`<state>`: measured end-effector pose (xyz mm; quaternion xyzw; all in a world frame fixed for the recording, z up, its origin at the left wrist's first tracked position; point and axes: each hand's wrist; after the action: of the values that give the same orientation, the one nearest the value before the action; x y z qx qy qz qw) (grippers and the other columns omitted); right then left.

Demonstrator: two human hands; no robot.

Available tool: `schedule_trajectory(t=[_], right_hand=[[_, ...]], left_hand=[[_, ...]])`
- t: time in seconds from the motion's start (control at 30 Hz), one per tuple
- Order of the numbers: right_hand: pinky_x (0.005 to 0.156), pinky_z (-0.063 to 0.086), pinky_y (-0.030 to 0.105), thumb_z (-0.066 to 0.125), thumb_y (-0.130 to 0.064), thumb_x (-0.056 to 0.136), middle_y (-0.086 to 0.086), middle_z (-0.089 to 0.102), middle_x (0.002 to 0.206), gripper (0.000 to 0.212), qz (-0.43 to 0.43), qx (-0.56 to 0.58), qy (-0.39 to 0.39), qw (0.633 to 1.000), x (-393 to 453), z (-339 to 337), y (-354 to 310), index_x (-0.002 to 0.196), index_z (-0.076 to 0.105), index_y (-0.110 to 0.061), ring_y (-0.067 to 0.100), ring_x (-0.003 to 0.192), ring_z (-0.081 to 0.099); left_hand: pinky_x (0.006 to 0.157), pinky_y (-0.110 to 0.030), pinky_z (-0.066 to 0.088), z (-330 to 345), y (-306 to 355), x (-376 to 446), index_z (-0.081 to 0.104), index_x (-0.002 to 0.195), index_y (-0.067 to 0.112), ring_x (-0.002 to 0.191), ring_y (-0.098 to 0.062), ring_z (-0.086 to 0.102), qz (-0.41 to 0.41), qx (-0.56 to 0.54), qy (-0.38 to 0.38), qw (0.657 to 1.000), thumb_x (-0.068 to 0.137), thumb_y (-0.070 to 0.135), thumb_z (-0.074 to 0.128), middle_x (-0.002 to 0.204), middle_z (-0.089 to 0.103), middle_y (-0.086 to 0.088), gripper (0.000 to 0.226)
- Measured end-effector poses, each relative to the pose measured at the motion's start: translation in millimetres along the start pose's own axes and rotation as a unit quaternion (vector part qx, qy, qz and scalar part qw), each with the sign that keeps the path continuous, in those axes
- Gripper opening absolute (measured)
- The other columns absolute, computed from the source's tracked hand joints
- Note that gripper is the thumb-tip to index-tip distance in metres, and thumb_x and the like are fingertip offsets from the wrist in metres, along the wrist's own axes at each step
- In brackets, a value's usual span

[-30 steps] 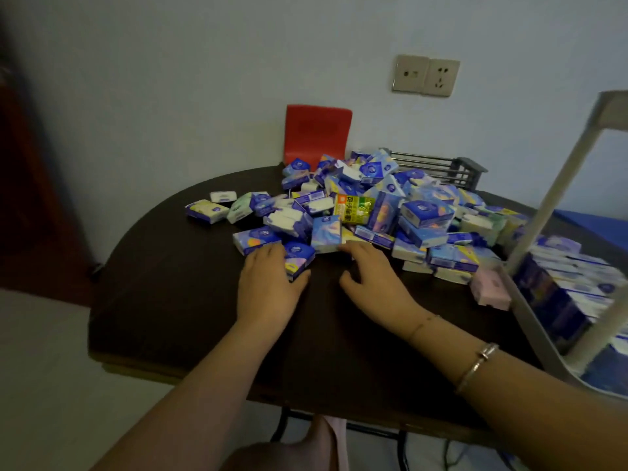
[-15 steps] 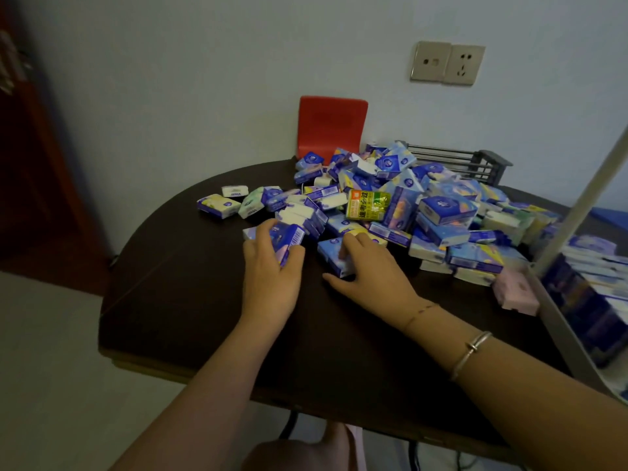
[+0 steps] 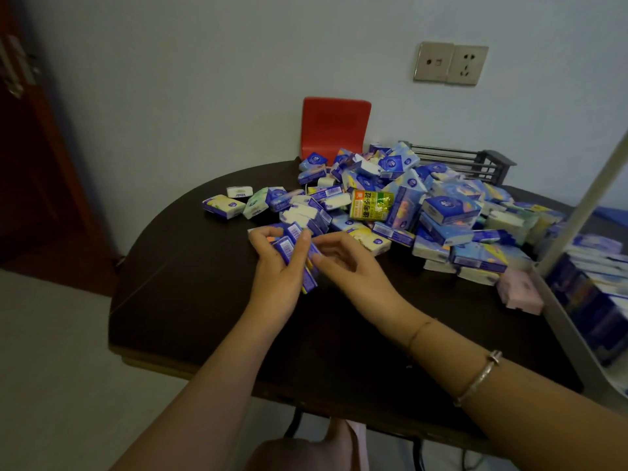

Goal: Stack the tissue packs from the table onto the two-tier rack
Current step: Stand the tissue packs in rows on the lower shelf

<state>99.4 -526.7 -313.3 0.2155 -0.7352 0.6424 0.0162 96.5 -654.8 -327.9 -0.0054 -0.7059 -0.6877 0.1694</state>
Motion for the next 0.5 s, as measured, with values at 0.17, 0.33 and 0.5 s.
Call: schedule_trajectory(t=[0.17, 0.33, 0.5], right_hand=[[0.087, 0.040, 0.009, 0.040, -0.023, 0.100, -0.010, 0.063, 0.108, 0.028, -0.025, -0.148, 0.044, 0.988, 8, -11, 0, 0.114, 0.063, -0.016, -0.007, 0.101, 0.054], [0.113, 0.028, 0.037, 0.045, -0.033, 0.097, 0.006, 0.041, 0.145, 0.050, 0.035, -0.465, 0.073, 0.881, 25, -42, 29, 0.142, 0.037, -0.014, 0.021, 0.136, 0.034], [0.100, 0.039, 0.037, 0.058, -0.034, 0.088, 0.004, 0.051, 0.119, 0.040, 0.019, -0.534, 0.063, 0.843, 11, -54, 29, 0.123, 0.051, -0.017, 0.021, 0.114, 0.047]], left_hand=[[0.070, -0.013, 0.052, -3, 1, -2, 0.033, 0.127, 0.033, 0.101, -0.006, 0.062, 0.022, 0.006, -0.031, 0.999, 0.088, 0.028, 0.065, 0.122, 0.055, 0.000, 0.051], [0.085, -0.031, 0.054, -3, -5, -2, 0.046, 0.113, 0.037, 0.103, -0.011, 0.062, 0.040, 0.053, -0.055, 0.996, 0.082, 0.035, 0.070, 0.120, 0.057, 0.001, 0.040], [0.095, -0.036, 0.050, -1, -2, -5, 0.048, 0.112, 0.036, 0.110, -0.006, 0.056, 0.062, 0.091, -0.076, 0.991, 0.077, 0.030, 0.076, 0.119, 0.055, 0.012, 0.046]])
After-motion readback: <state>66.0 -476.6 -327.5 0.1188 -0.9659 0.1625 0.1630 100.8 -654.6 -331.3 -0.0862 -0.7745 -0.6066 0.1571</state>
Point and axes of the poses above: each hand's wrist, its own x-axis towards the middle knuckle, its own z-axis out of the palm, y = z × x
